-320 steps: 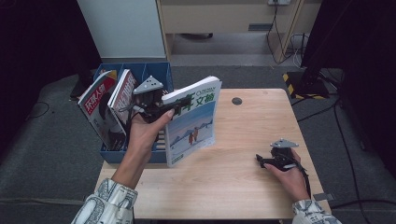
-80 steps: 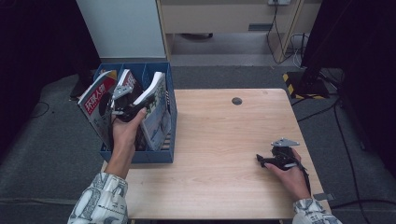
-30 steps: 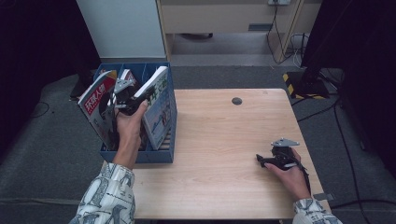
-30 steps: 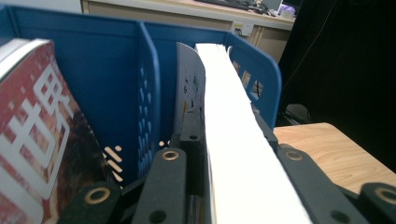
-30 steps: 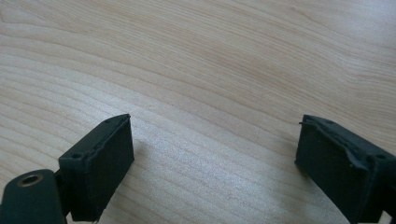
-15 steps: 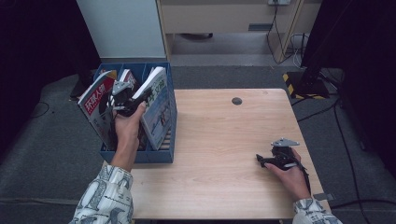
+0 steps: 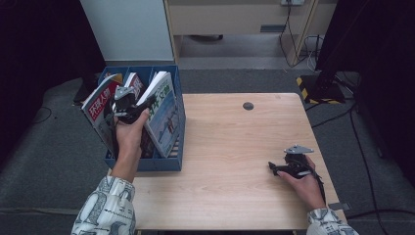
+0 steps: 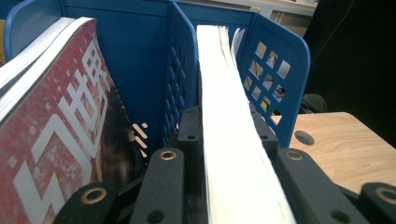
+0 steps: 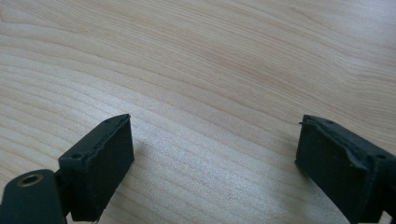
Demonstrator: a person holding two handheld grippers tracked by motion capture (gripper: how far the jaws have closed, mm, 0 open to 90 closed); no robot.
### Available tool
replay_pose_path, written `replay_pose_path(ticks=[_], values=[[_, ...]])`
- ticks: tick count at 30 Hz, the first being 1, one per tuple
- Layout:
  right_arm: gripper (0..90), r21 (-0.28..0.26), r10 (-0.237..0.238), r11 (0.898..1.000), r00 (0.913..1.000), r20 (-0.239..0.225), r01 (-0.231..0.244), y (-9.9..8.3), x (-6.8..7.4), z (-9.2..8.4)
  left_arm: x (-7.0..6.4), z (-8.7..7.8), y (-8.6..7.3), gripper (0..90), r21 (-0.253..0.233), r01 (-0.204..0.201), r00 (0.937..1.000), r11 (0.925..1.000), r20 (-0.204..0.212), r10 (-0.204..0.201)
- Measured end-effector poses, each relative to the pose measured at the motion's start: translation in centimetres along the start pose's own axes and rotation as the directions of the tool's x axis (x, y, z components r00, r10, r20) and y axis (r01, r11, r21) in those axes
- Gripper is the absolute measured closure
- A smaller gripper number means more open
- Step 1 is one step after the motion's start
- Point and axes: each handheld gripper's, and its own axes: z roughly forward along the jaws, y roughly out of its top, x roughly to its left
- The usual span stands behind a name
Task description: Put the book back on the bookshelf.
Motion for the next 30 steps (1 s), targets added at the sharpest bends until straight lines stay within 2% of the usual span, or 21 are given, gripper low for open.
replay_pose_path(ticks=[11, 16, 23, 30], values=[[11.3, 0.002, 0.000, 1.000, 1.0000, -0.001, 0.000, 0.00, -0.01, -0.01, 0.16, -0.25, -0.19, 69.5, -0.008, 0.001, 0.9999, 1.0000, 0.014, -0.001], [11.2, 0.002, 0.000, 1.000, 1.0000, -0.001, 0.000, 0.00, -0.01, -0.01, 0.25, -0.42, -0.38, 68.4, -0.006, -0.017, 0.9996, 0.9998, 0.021, 0.017], [11.2, 0.000, 0.000, 1.000, 1.0000, 0.000, 0.000, 0.00, 0.00, 0.01, 0.23, -0.48, -0.49, 67.7, -0.009, -0.021, 0.9993, 0.9997, 0.032, 0.022], [11.2, -0.001, 0.000, 1.000, 1.0000, -0.001, 0.000, 0.00, 0.00, 0.01, 0.18, -0.58, -0.67, 63.2, -0.009, -0.022, 0.9988, 0.9997, 0.043, 0.022]])
